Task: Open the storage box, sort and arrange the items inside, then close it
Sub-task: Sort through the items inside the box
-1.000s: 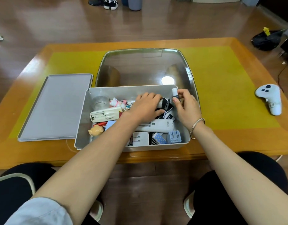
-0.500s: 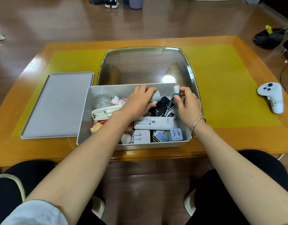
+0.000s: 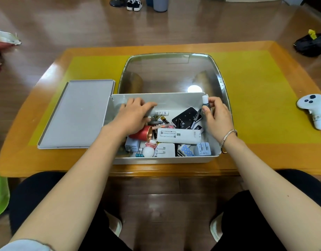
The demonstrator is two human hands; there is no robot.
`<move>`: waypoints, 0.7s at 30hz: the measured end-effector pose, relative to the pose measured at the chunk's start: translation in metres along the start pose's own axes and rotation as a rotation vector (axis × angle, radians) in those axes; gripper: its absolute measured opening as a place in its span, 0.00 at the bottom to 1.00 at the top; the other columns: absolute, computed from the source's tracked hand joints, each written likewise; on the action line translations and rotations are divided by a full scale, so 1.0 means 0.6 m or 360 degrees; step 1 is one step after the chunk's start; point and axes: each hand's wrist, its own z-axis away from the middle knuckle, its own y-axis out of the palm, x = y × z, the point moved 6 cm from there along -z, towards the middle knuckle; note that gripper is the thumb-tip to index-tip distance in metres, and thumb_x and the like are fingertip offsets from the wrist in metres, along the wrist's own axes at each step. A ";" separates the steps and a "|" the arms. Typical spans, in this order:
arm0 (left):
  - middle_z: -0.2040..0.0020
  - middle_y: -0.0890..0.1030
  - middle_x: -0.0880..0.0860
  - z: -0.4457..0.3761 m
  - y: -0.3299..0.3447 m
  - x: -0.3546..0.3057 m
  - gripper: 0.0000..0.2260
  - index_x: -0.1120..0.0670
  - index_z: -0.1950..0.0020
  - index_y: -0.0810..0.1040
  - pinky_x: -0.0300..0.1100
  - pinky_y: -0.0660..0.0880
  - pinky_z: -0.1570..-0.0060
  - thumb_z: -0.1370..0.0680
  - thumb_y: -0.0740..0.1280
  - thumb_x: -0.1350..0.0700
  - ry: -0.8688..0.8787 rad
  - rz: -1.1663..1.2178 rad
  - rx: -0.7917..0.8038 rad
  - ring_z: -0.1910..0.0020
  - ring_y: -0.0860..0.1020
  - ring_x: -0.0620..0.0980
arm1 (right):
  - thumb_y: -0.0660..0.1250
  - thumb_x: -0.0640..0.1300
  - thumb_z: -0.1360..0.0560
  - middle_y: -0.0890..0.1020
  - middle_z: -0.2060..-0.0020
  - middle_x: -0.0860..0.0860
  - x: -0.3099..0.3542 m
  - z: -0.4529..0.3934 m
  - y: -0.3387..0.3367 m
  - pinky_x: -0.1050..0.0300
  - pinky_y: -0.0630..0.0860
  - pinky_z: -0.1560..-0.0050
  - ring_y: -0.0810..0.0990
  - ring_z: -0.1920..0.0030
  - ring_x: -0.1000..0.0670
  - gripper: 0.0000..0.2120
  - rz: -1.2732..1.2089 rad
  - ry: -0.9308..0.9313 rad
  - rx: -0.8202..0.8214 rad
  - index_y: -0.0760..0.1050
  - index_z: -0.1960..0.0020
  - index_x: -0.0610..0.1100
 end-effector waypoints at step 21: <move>0.38 0.72 0.58 -0.123 0.107 -0.195 0.31 0.55 0.35 0.65 0.53 0.71 0.44 0.29 0.71 0.39 -0.0053 0.0253 0.0197 0.37 0.69 0.60 | 0.61 0.44 0.22 0.74 0.57 0.55 -0.008 -0.003 -0.001 0.46 0.71 0.48 0.72 0.50 0.46 0.10 -0.0009 -0.0021 -0.0057 0.72 0.41 0.44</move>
